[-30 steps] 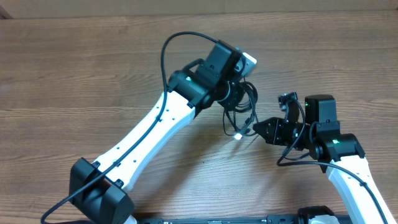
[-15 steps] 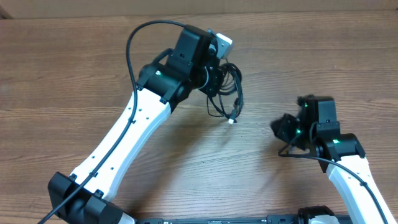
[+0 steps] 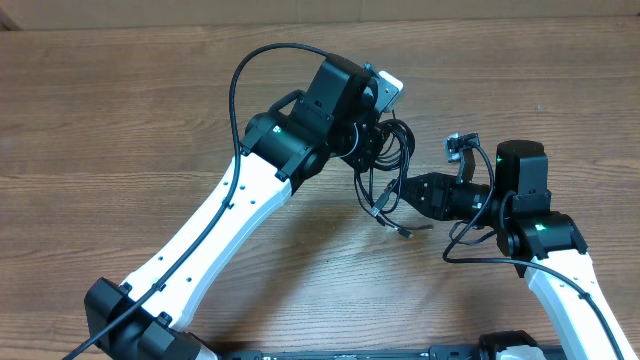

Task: Untangle cables

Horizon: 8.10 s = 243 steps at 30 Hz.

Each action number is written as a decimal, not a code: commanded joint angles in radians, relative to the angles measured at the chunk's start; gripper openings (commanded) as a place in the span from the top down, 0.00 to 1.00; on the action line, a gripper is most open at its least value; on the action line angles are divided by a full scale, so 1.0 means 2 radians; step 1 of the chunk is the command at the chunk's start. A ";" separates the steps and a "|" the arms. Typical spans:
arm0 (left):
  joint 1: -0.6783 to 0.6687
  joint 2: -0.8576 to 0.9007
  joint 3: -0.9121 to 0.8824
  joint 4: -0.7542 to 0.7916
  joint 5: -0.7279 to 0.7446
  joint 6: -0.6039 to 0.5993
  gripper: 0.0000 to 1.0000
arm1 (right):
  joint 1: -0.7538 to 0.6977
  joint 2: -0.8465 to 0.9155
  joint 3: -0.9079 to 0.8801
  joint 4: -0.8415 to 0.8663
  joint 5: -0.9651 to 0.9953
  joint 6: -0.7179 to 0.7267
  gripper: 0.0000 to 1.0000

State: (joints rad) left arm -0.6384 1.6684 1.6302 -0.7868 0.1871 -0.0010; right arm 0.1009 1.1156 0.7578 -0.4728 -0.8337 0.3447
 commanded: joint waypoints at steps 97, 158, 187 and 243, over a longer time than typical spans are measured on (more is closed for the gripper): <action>0.138 -0.004 0.008 -0.106 0.317 0.042 0.44 | 0.003 -0.005 0.008 0.214 -0.129 0.028 0.96; 0.010 0.193 0.007 0.090 0.077 -0.113 0.41 | -0.042 0.002 0.016 -0.204 0.377 0.203 0.00; 0.023 0.294 0.018 0.111 0.248 -0.155 0.96 | -0.042 0.002 0.016 -0.183 0.324 0.164 0.00; -0.003 0.141 0.038 -0.007 0.340 -0.023 0.96 | -0.042 0.004 0.016 0.008 0.168 0.209 0.80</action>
State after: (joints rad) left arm -0.6361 1.9728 1.6840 -0.7963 0.8001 -0.0872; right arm 0.0200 1.1233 0.7650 -0.4736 -0.5186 0.7589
